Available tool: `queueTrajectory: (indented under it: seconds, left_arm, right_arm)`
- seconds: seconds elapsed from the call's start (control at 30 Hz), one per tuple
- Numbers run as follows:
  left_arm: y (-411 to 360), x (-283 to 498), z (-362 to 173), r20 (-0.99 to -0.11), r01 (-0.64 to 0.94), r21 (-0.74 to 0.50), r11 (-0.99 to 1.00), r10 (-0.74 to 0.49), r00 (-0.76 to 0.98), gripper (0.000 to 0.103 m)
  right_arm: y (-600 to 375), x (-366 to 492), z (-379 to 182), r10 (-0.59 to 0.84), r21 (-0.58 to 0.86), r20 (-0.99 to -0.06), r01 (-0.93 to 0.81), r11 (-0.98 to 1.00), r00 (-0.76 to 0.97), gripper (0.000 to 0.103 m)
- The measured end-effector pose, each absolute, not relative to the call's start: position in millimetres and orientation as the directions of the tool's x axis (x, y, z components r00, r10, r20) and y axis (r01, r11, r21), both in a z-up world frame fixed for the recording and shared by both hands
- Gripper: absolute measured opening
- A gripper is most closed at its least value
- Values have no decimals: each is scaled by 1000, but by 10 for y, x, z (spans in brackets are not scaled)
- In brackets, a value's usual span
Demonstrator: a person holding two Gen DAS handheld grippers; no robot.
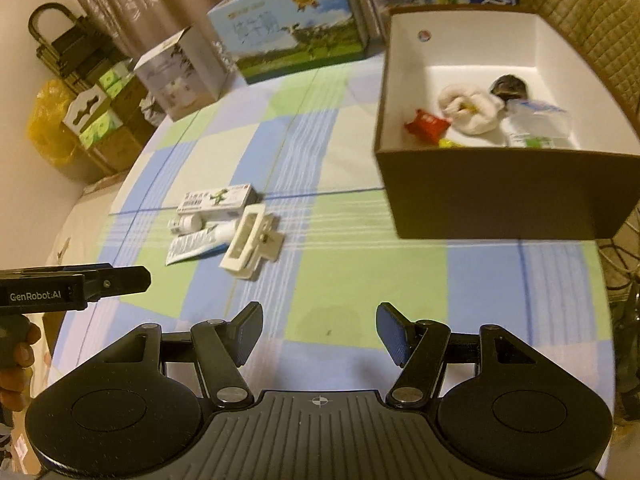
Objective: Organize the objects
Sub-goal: 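Move both tools back to the white hair clip and medicine bottle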
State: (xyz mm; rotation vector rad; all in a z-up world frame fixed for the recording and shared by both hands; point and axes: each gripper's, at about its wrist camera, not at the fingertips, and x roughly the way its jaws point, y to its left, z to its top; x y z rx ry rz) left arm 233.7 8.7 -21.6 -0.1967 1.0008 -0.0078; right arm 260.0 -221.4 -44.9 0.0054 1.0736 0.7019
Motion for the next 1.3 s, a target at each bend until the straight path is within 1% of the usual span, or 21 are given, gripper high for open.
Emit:
queueTrajectory:
  seconds: [0.17,0.6,1.3]
  left_arm:
    - [312,2279,-310,-847,-125,-162,979,-74,526,77]
    - [725,2283,-467,-858,-171,-141,975,-34,513,77]
    - [1103,2650,-717,-880,-183,-99,978,0,475,77]
  right_arm:
    - [-2020,2562,-560,520,332,-814,-526,783,259,60]
    - [-1660,2528,-693,502,319,-828,-528,787,248,60]
    - [-867,2738,-988,480,264,-832,-560,785,280,60]
